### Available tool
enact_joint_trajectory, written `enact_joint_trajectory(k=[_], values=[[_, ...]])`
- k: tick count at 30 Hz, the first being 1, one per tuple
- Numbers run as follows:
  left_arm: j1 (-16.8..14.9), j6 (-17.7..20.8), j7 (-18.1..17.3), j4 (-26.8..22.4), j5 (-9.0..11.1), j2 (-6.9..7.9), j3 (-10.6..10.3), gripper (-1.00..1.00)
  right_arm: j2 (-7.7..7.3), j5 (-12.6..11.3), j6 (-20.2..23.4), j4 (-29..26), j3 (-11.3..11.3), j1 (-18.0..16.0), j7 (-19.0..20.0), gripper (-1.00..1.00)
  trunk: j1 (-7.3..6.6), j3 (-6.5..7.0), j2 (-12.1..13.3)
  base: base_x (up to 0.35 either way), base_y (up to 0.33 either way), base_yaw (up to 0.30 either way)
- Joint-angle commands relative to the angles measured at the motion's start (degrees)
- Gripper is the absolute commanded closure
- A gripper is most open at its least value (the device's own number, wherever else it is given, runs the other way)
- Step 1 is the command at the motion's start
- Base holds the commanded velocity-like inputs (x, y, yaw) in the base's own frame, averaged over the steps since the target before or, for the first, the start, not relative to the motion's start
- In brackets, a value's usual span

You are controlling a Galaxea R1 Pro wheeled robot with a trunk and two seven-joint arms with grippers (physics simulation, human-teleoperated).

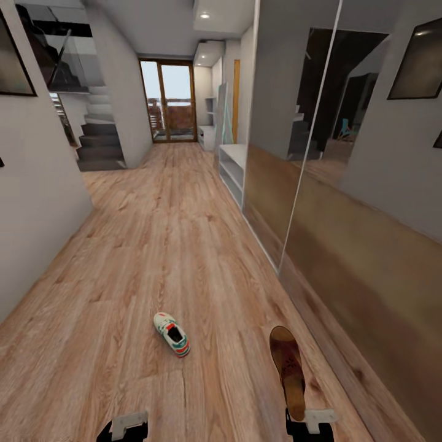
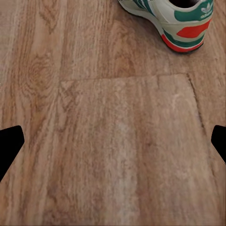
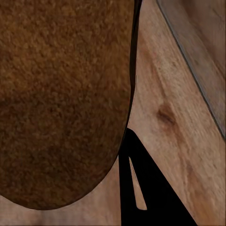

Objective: Pick up the two gym shoes and the two sandals from the corridor floor and place them onto the hallstand (shoe rack) in the corridor, making sure they are on the rack and not on the floor. Arrange them so the two gym shoes are next to each other and the two sandals are next to each other.

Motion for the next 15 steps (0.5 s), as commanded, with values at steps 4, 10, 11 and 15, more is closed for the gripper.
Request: enact_joint_trajectory(k=[4,10,11,15], values=[[0.0,-0.2,0.2,0.0,-0.6,-0.06,0.3,-1.0,-0.01,0.6,0.0,0.0,0.2,0.0,-0.6,1.0,0.01,-0.05,0.0,0.189,-0.228,0.284],[0.0,-0.2,0.2,0.0,-0.6,-0.06,0.3,-1.0,-0.02,0.6,0.0,0.0,0.2,0.0,-0.6,1.0,0.01,-0.05,0.0,0.195,-0.228,0.284],[0.0,-0.2,0.2,0.0,-0.6,-0.06,0.3,-1.0,-0.02,0.6,0.0,0.0,0.2,0.0,-0.6,1.0,0.01,-0.05,0.0,0.214,-0.207,0.284],[0.0,-0.2,0.2,0.0,-0.6,-0.06,0.3,-1.0,-0.01,0.6,0.0,0.1,0.2,0.0,-0.6,1.0,0.01,-0.05,0.0,0.252,-0.178,0.284]])
